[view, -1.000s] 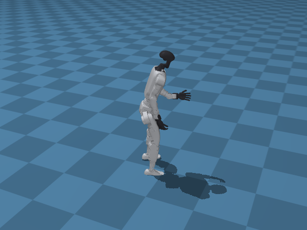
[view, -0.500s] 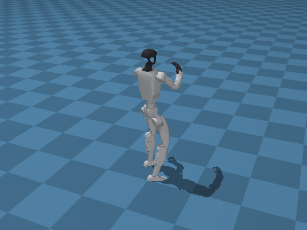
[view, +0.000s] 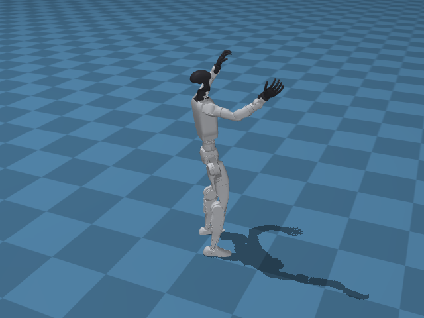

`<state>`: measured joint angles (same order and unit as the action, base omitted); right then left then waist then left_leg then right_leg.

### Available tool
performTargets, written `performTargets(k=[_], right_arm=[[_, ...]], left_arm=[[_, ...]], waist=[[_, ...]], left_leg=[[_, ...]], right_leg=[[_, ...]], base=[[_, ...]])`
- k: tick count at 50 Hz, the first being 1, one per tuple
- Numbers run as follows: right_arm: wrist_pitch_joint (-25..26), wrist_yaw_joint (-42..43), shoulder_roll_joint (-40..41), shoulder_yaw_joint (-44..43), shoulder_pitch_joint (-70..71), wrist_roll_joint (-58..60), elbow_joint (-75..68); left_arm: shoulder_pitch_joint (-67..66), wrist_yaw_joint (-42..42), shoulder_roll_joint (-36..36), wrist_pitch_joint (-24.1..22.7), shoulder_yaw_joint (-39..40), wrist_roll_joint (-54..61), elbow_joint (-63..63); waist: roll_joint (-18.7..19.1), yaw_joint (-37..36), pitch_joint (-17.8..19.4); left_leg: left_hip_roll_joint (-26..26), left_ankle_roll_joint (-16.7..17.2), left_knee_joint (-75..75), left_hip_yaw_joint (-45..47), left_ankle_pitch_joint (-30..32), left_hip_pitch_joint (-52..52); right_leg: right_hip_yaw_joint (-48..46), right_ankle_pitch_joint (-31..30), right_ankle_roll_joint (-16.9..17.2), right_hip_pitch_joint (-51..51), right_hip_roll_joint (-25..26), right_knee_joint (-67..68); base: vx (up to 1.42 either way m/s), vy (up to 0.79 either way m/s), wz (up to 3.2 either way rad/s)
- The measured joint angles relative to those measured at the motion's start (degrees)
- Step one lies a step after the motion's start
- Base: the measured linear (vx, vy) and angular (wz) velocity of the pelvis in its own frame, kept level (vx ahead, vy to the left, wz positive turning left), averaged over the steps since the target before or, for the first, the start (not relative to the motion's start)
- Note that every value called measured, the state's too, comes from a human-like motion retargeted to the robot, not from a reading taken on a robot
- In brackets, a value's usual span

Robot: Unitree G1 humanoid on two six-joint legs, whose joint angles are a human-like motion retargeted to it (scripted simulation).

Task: Dance

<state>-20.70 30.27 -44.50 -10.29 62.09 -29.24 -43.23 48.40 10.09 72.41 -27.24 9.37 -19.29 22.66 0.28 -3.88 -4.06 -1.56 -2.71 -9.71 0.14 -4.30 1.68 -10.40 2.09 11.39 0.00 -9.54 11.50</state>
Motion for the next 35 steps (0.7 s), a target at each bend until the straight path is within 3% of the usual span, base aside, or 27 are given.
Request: performTargets(k=[4, 7, 10, 13, 16, 18, 20, 22, 25, 28, 32, 35], right_arm=[[-7.1, -15.8, -8.0, -12.1, -1.2, -18.9, -17.1], [-6.3, -17.1, -16.3, -22.9, -2.8, -28.2, -33.4], [-4.6, -12.8, -23.2, -32.9, -6.4, -40.5, -43.4], [-11.3, -13.6, -24.5, -40.8, -11.0, -52.6, -42.4], [-9.9, -17.6, -26.1, -38.8, -10.9, -52.0, -41.4], [-9.5, -18.6, -26.5, -33.5, -8.5, -44.4, -38.4], [-13.1, -17.2, -25.7, -25.5, -5.8, -35.2, -32.5], [-15.8, -13.6, -25.8, -14.9, -4.1, -24.8, -24.8], [-13.5, -13.5, -28.8, 0.9, -2.0, -7.8, -13.4], [-8.4, -17.3, -32.2, 15.2, 1.4, 9.0, -2.3], [-1.6, -19.1, -36.0, 30.7, 6.4, 28.1, 12.7], [0.0, -17.1, -39.0, 41.1, 9.7, 41.2, 22.6]], left_arm=[[2.8, -4.6, 5.8, -0.1, -12.6, -22.7, -14.7], [7.5, 0.2, 7.9, -2.6, -21.8, -40.4, -25.1], [14.3, 12.0, 8.2, -6.8, -29.1, -55.0, -32.8], [18.7, 25.9, 6.5, -7.0, -31.7, -62.5, -29.1], [21.7, 30.9, 1.5, -2.7, -29.6, -62.3, -14.0], [23.9, 34.1, -2.0, 3.7, -26.4, -58.1, -2.1], [26.2, 36.9, -5.5, 11.5, -21.5, -50.6, 9.8], [27.8, 38.6, -8.3, 18.6, -14.6, -39.1, 20.4], [28.5, 39.6, -10.3, 25.2, -2.7, -17.5, 32.6], [25.3, 40.0, -6.7, 23.6, 8.6, 9.0, 42.2], [15.2, 37.2, -1.8, 14.3, 25.1, 37.8, 54.9], [6.0, 37.3, -3.1, 6.5, 38.5, 54.8, 57.0]], waist=[[1.1, 2.7, 0.0], [1.5, 4.2, 0.7], [2.8, 5.4, 1.9], [3.8, 6.7, 2.5], [3.7, 5.8, 2.2], [2.8, 3.6, 1.4], [2.0, 0.4, 1.6], [2.3, -2.9, 1.7], [3.1, -5.0, 1.6], [4.3, -7.2, 1.7], [4.8, -10.9, 1.7], [3.7, -13.1, 2.5]], left_leg=[[-0.8, 0.1, -8.4, -3.1, -4.7, 2.9], [-1.8, 1.0, -17.7, -5.6, -9.2, 6.9], [-2.1, 2.0, -26.1, -7.6, -13.2, 10.8], [-1.9, 2.0, -29.5, -8.7, -14.9, 12.6], [-2.3, 1.7, -28.2, -8.5, -14.0, 12.5], [-3.0, 1.5, -24.7, -7.4, -12.1, 11.3], [-3.0, 1.3, -19.8, -5.5, -9.4, 8.5], [-1.9, 1.1, -14.1, -2.1, -6.5, 5.5], [-1.1, 0.7, -5.4, 2.6, -2.4, 0.8], [-1.8, 0.0, 0.9, 5.6, 0.8, -2.6], [-3.7, -0.7, 5.1, 8.1, 2.7, -4.3], [-6.0, -1.2, 5.9, 8.0, 1.9, -4.4]], right_leg=[[-1.3, -2.0, -0.4, 3.1, -0.5, -3.6], [-2.6, -2.5, -0.6, 4.5, -1.3, -5.0], [-3.2, -1.9, -0.2, 5.6, -1.4, -5.8], [-3.5, -1.2, 0.5, 5.8, -1.0, -5.9], [-3.5, -1.2, 0.6, 5.4, -1.4, -5.8], [-2.7, -1.5, 0.2, 4.7, -2.0, -5.7], [-0.7, -1.9, 0.2, 4.3, -2.0, -5.1], [1.2, -1.9, 0.0, 3.0, -1.9, -3.8], [2.1, -1.3, -0.4, 1.2, -1.9, -1.1], [3.8, 0.2, -0.3, -1.2, -1.6, 3.0], [7.1, 2.9, 0.4, -6.1, -1.4, 10.7], [9.2, 5.7, 1.1, -10.8, -1.9, 18.1]], base=[[0.18, 0.18, -0.07], [0.03, 0.1, 0.13], [-0.06, 0.12, 0.38], [-0.13, 0.18, 0.3], [-0.12, 0.24, 0.04], [-0.03, 0.04, -0.34], [-0.06, -0.09, -0.75], [-0.15, -0.04, -0.86], [-0.12, 0.06, -0.41], [-0.07, 0.13, -0.58], [-0.09, 0.15, -0.62], [-0.1, 0.04, -0.29]])
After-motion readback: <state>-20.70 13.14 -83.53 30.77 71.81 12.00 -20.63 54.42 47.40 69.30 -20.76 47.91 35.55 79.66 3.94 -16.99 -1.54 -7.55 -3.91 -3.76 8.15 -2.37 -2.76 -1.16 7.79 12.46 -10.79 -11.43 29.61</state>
